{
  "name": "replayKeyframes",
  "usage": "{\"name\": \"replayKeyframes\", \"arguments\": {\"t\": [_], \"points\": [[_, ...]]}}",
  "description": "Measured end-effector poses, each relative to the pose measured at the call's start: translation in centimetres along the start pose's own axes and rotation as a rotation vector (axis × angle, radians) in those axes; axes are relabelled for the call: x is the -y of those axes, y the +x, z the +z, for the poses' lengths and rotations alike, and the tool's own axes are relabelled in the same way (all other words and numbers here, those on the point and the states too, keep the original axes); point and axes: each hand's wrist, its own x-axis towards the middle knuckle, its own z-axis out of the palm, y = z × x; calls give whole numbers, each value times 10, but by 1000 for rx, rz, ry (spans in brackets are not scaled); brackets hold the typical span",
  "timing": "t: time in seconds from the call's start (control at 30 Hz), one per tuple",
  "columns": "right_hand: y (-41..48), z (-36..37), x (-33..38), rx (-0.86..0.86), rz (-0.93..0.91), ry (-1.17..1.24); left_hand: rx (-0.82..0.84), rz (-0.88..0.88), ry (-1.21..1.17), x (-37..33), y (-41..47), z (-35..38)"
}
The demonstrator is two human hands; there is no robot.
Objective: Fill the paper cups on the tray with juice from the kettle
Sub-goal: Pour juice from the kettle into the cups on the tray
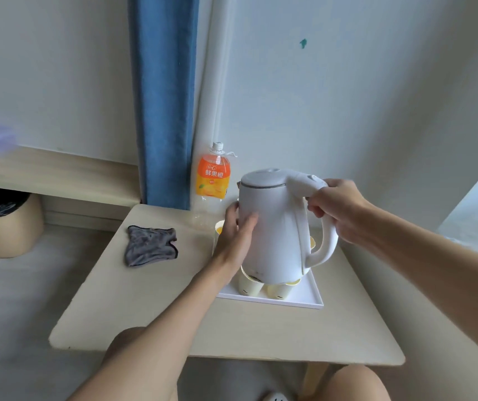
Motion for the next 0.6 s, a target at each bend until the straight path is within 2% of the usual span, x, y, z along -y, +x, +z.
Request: {"name": "replayKeyframes", "arguments": {"t": [0.17, 0.6], "points": [[22, -15, -14, -27, 19, -79, 84, 23, -11, 24, 3, 28], [62, -42, -33, -40, -71, -289, 67, 120, -33, 75, 27, 82]]}}
